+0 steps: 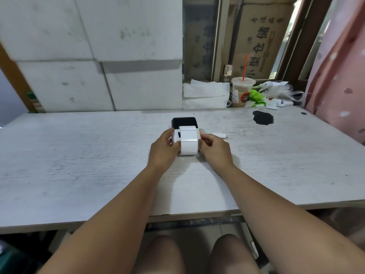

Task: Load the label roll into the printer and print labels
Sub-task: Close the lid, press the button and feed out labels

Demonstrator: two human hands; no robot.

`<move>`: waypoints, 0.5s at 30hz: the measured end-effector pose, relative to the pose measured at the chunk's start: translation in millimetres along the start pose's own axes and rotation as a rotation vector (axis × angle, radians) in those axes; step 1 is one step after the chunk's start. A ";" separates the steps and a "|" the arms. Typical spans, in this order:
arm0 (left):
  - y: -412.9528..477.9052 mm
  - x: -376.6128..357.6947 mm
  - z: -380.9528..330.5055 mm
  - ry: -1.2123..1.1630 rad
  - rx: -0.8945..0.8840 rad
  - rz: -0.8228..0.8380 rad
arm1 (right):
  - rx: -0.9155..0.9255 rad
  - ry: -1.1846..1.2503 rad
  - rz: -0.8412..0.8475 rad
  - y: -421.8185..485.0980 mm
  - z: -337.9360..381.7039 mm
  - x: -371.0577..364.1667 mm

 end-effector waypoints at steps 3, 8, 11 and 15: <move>-5.9 -3.8 0.0 0.182 -0.009 0.035 | 0.065 -0.150 0.055 -15.3 3.1 -2.9; -21.4 -12.0 -10.9 0.380 -0.098 0.037 | 0.109 -0.282 0.118 -32.2 8.8 -3.9; -27.7 -16.9 -4.1 0.520 -0.079 0.054 | 0.138 -0.405 0.129 -39.1 9.0 -7.1; -43.7 -20.0 -0.9 0.714 0.008 0.085 | 0.123 -0.596 0.147 -50.0 5.8 -10.8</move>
Point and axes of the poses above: each hand's wrist, its own y-axis towards the middle knuckle, its own x-axis out of the back of the hand, z = x × y, the point moved 4 cm from there along y, towards the middle knuckle, and after that the axes turned 7 degrees about z, right-handed, at the moved point
